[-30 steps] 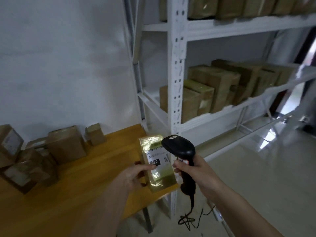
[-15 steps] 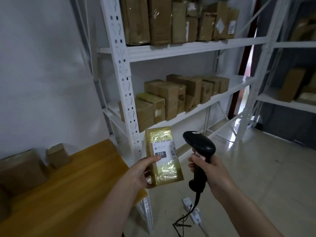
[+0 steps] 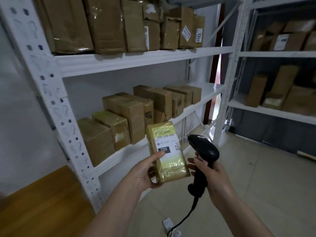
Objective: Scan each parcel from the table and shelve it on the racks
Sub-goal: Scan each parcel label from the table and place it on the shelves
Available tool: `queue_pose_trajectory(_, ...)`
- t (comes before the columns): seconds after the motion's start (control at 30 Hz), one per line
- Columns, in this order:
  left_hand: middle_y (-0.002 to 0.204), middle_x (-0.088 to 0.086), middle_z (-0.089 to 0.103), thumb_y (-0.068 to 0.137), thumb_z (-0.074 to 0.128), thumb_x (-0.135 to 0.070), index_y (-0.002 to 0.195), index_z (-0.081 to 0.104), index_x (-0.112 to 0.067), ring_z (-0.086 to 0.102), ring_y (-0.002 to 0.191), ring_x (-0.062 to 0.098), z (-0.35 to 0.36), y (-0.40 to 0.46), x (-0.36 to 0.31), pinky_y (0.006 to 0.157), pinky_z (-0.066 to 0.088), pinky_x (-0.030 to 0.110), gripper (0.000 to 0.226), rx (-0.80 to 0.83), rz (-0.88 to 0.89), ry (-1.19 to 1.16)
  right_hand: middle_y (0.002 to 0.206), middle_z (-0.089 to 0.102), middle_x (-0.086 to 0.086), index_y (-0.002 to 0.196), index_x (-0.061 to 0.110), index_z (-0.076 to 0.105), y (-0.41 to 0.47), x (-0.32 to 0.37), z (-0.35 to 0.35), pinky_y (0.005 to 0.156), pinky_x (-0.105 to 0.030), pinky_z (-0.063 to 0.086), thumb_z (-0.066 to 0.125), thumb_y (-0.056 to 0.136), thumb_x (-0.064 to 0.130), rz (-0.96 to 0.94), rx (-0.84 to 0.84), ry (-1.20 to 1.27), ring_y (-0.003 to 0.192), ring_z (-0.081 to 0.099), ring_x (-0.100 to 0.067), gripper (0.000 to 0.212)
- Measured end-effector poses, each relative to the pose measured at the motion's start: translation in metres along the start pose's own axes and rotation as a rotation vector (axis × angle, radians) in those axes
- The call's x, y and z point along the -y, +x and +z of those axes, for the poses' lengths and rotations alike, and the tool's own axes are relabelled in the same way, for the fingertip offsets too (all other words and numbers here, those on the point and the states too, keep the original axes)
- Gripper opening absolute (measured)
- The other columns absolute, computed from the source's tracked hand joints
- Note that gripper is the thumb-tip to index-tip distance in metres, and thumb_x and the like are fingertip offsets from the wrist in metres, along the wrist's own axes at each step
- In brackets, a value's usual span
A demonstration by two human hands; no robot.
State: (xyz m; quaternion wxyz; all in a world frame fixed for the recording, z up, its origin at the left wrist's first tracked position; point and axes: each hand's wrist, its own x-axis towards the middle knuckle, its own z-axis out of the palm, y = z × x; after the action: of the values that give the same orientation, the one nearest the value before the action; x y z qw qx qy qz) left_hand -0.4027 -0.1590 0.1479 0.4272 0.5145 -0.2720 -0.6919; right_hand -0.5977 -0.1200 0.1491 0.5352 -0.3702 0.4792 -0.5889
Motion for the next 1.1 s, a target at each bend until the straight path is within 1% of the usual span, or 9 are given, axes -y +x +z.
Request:
queue_pose_trajectory(0.23, 0.11, 0.018, 0.07, 0.04, 0.091, -0.041, 0.109, 0.069, -0.015, 0.065, 0.098, 0.033, 0.035, 0.084, -0.054, 0.085, 0.053, 0.045, 0.076, 0.061, 0.035, 0.047, 0.102, 0.075, -0.011, 0.109, 0.006, 0.064, 0.097, 0.023, -0.003, 0.086, -0.042, 0.054, 0.06, 0.092, 0.007, -0.048, 0.009, -0.007, 0.096, 0.071, -0.026, 0.018)
queue_pose_trajectory(0.37, 0.093, 0.011, 0.075, 0.044, 0.089, -0.04, 0.099, 0.072, -0.019, 0.065, 0.093, 0.029, 0.061, 0.128, -0.078, 0.084, 0.053, 0.043, 0.061, 0.134, 0.051, 0.092, 0.099, 0.076, -0.008, 0.11, 0.011, 0.064, 0.136, 0.037, -0.01, 0.069, -0.029, 0.055, 0.059, 0.092, 0.007, -0.094, -0.019, -0.007, 0.093, 0.072, -0.023, 0.019)
queue_pose_trajectory(0.47, 0.082, 0.005, 0.076, 0.046, 0.089, -0.034, 0.099, 0.071, -0.018, 0.065, 0.092, 0.026, 0.085, 0.157, -0.09, 0.082, 0.055, 0.041, 0.058, 0.201, 0.051, 0.119, 0.1, 0.076, -0.006, 0.108, 0.017, 0.065, 0.16, 0.046, -0.025, 0.075, -0.039, 0.055, 0.06, 0.092, 0.009, -0.124, -0.056, -0.028, 0.094, 0.072, -0.024, 0.019)
queue_pose_trajectory(0.67, 0.103, 0.009, 0.074, 0.053, 0.091, -0.02, 0.115, 0.065, -0.013, 0.066, 0.099, 0.027, 0.134, 0.202, -0.099, 0.085, 0.056, 0.045, 0.067, 0.298, 0.076, 0.202, 0.098, 0.076, -0.004, 0.101, 0.019, 0.068, 0.209, 0.056, -0.062, 0.089, -0.05, 0.053, 0.063, 0.091, 0.011, -0.136, -0.172, -0.04, 0.096, 0.071, -0.026, 0.014)
queue_pose_trajectory(0.77, 0.11, 0.01, 0.071, 0.055, 0.087, -0.026, 0.118, 0.064, -0.013, 0.064, 0.106, 0.028, 0.154, 0.222, -0.108, 0.087, 0.054, 0.049, 0.069, 0.302, 0.068, 0.209, 0.096, 0.075, -0.003, 0.103, 0.018, 0.069, 0.241, 0.058, -0.075, 0.087, -0.047, 0.053, 0.065, 0.09, 0.012, -0.132, -0.186, -0.021, 0.094, 0.07, -0.026, 0.015)
queue_pose_trajectory(0.87, 0.113, 0.007, 0.067, 0.055, 0.082, -0.034, 0.115, 0.063, -0.017, 0.058, 0.111, 0.028, 0.177, 0.244, -0.119, 0.098, 0.038, 0.057, 0.066, 0.256, 0.065, 0.229, 0.091, 0.076, 0.0, 0.099, 0.02, 0.07, 0.281, 0.063, -0.083, 0.087, -0.041, 0.053, 0.065, 0.09, 0.011, -0.149, -0.173, 0.01, 0.094, 0.07, -0.023, 0.014)
queue_pose_trajectory(0.93, 0.11, 0.007, 0.068, 0.055, 0.08, -0.037, 0.114, 0.063, -0.016, 0.059, 0.11, 0.026, 0.194, 0.265, -0.127, 0.102, 0.04, 0.052, 0.065, 0.227, 0.098, 0.242, 0.087, 0.076, 0.003, 0.097, 0.022, 0.07, 0.313, 0.068, -0.091, 0.088, -0.04, 0.052, 0.065, 0.089, 0.009, -0.163, -0.166, 0.026, 0.095, 0.069, -0.023, 0.016)
queue_pose_trajectory(1.0, 0.107, 0.008, 0.071, 0.057, 0.079, -0.035, 0.112, 0.066, -0.014, 0.064, 0.102, 0.024, 0.214, 0.29, -0.136, 0.096, 0.051, 0.044, 0.06, 0.197, 0.125, 0.211, 0.089, 0.076, 0.002, 0.099, 0.022, 0.07, 0.349, 0.076, -0.101, 0.09, -0.041, 0.051, 0.065, 0.089, 0.009, -0.174, -0.153, 0.046, 0.098, 0.069, -0.025, 0.017)
queue_pose_trajectory(1.1, 0.108, 0.009, 0.072, 0.069, 0.08, -0.028, 0.109, 0.068, -0.014, 0.066, 0.093, 0.021, 0.253, 0.332, -0.155, 0.072, 0.059, 0.033, 0.044, 0.163, 0.103, 0.112, 0.091, 0.075, 0.002, 0.107, 0.018, 0.069, 0.407, 0.092, -0.122, 0.088, -0.037, 0.051, 0.065, 0.089, 0.01, -0.204, -0.128, 0.068, 0.098, 0.069, -0.022, 0.02)
